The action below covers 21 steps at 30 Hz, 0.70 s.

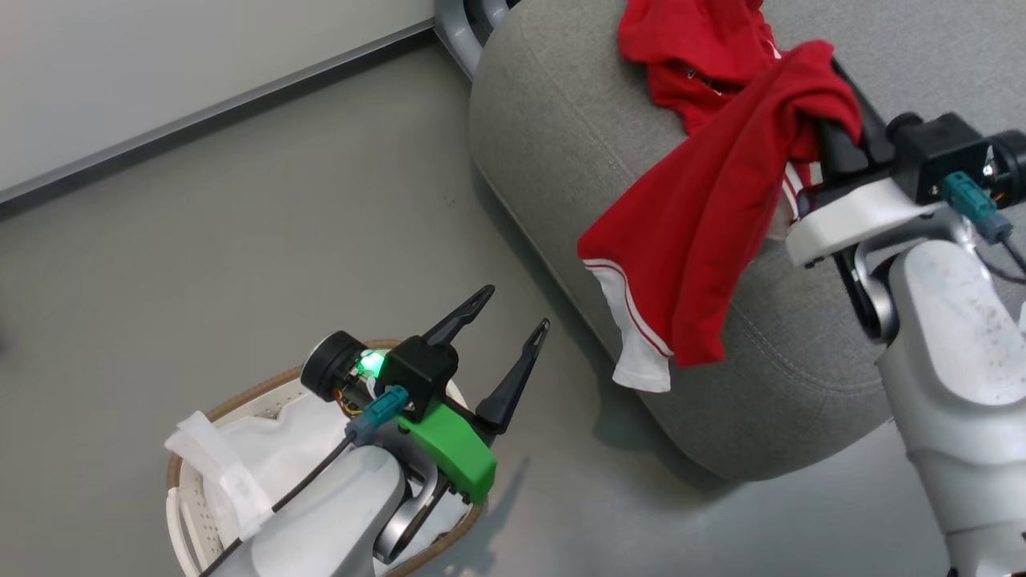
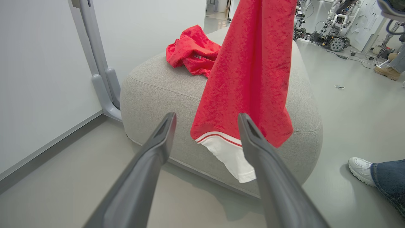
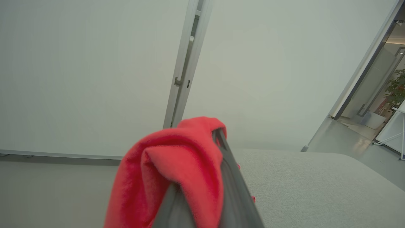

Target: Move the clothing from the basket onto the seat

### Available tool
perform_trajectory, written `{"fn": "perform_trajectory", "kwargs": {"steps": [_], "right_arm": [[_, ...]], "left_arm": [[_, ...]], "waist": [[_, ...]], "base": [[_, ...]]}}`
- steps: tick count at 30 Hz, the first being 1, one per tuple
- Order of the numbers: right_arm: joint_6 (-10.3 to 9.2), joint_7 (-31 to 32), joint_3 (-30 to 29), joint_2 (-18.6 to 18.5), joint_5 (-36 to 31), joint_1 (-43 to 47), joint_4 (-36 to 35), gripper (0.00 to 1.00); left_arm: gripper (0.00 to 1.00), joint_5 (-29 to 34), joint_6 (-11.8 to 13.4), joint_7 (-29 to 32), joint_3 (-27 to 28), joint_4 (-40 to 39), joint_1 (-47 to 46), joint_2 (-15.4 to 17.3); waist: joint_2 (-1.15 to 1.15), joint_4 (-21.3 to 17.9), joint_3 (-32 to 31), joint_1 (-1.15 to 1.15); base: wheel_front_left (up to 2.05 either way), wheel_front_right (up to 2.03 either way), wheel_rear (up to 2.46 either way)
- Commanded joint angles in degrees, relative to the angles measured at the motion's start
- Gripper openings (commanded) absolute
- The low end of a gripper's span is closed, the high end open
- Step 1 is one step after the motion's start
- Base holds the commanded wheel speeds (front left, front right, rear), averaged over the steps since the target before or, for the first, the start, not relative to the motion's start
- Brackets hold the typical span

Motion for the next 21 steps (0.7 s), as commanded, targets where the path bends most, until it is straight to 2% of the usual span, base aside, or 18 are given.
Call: {"fn": "perform_trajectory", "kwargs": {"steps": [1, 8, 12, 17, 21], "right_arm": [[-0.08, -0.24, 0.01, -1.03, -0.49, -2.71, 0.43, 0.0], [-0.08, 4.44, -1.05, -8.0, 1.45, -16.49, 4.29, 0.0], [-0.08, 8.55, -4.27, -15.05, 2.17, -25.49, 6.55, 0.0], [-0.08, 13.65, -5.7, -25.3, -0.34, -33.82, 9.6, 0.0], [-0.08, 16.01, -7.97, -29.78, -1.3, -36.82, 12.51, 0.0]], "left_arm": [[1.0, 0.77, -0.01, -0.2, 0.09, -0.23, -0.75, -0.43], [1.0, 2.3, 0.47, -0.2, 0.26, -1.31, -1.12, -1.58], [1.0, 3.9, 0.21, -0.21, -0.07, -2.04, -1.82, -2.05], [1.0, 5.93, 0.33, -0.2, 0.65, -4.41, -2.86, -2.36], [1.0, 7.67, 0.09, -0.2, 0.98, -5.92, -4.08, -2.1]], "waist": [[0.0, 0.98, 1.09, 0.0], [0.0, 5.29, 3.49, 0.0], [0.0, 8.88, 5.91, 0.0], [0.0, 13.47, 9.8, 0.0], [0.0, 15.71, 14.03, 0.0]], "base": [[0.0, 0.0, 0.0], [0.0, 0.0, 0.0], [0.0, 0.0, 0.0], [0.0, 0.0, 0.0], [0.0, 0.0, 0.0]]}}
